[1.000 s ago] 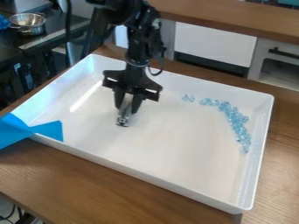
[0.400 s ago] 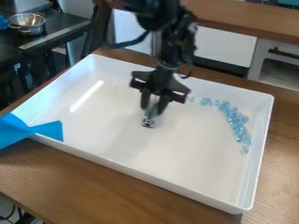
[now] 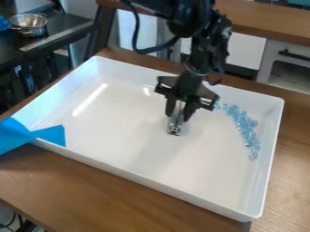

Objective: Sweep into pile

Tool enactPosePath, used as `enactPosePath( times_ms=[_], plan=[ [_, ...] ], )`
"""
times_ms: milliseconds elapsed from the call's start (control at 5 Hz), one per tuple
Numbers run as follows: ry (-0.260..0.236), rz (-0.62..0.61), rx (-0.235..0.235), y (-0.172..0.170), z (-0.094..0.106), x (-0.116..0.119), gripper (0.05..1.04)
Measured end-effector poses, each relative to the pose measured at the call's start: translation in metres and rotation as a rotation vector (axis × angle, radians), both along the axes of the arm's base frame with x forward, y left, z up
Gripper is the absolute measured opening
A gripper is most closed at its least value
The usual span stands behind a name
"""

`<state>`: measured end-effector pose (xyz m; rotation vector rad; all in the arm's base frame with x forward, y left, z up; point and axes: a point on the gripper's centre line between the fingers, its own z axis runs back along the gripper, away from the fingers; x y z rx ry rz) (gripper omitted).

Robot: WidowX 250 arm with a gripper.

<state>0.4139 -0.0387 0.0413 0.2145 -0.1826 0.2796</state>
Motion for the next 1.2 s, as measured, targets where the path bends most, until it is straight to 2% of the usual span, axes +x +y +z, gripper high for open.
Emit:
enactPosePath(
  times_ms=[200,600,1200],
  plan=[
    [0.007,0.002,0.000,-0.010,0.000,0.003,0.370],
    [-0.002,-0.059,-0.028,-0.063,0.001,0.004,0.370],
    [0.013,-0.072,-0.024,-0.093,0.000,0.010,0.370]
  ],
)
